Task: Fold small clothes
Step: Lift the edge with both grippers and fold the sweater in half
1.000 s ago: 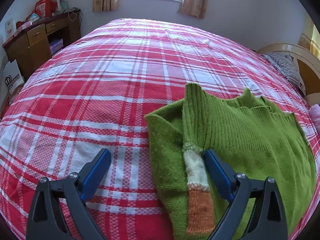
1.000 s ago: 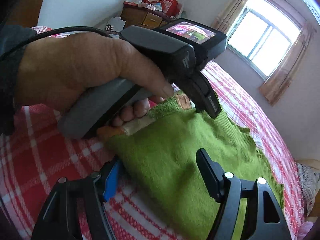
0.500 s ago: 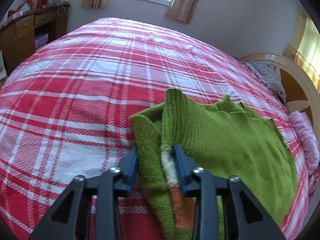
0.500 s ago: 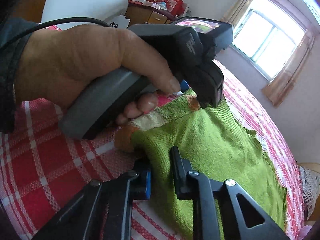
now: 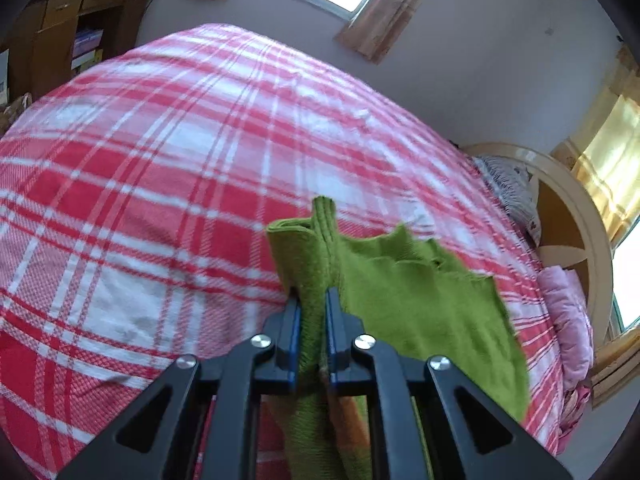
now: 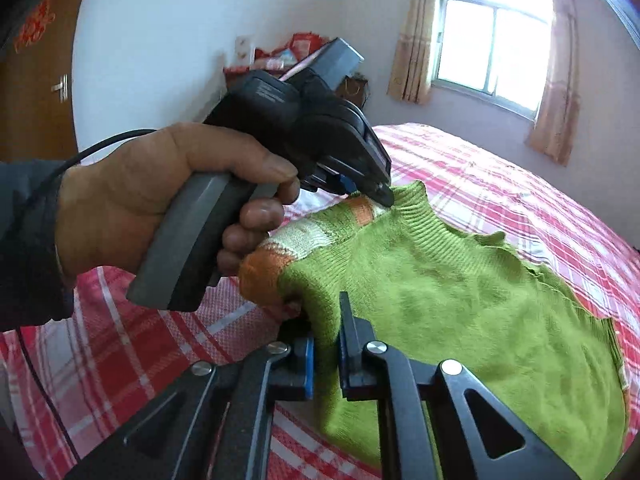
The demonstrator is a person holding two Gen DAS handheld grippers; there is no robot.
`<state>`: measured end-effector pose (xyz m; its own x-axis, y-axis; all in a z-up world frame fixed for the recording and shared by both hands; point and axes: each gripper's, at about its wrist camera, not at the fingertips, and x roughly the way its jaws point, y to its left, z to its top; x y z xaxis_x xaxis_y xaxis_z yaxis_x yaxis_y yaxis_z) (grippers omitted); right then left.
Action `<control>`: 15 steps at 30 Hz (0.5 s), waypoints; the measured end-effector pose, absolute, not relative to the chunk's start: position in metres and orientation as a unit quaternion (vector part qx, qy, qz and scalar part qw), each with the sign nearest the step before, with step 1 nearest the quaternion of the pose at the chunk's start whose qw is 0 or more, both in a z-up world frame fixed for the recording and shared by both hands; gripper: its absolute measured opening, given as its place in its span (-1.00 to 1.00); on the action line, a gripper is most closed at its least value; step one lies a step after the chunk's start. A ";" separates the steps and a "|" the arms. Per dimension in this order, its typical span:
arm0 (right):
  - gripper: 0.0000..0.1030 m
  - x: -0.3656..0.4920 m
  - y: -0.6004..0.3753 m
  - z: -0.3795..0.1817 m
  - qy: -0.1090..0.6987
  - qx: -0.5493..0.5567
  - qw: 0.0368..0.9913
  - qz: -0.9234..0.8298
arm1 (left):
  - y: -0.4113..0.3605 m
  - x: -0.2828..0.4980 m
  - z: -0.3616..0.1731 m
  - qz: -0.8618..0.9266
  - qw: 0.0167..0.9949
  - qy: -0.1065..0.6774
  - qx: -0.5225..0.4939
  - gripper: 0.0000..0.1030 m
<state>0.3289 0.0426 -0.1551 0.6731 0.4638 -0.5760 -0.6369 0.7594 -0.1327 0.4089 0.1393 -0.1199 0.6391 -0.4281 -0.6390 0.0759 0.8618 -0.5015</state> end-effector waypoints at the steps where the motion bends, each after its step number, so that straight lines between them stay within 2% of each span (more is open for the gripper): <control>1: -0.84 0.329 0.036 -0.153 0.263 -0.154 0.901 0.307 | 0.135 0.409 -0.113 -0.146 0.880 0.395 -0.218 -0.80; 15: -0.85 0.306 -0.057 -0.108 0.224 -0.044 0.926 0.301 | 0.055 0.407 -0.048 -0.204 0.892 0.353 -0.194 -0.80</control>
<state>0.3058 -0.0571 -0.1082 0.7185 0.5374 -0.4415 -0.5772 0.8149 0.0525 0.4072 0.0552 -0.0481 0.6674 -0.5015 -0.5506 0.2279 0.8414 -0.4900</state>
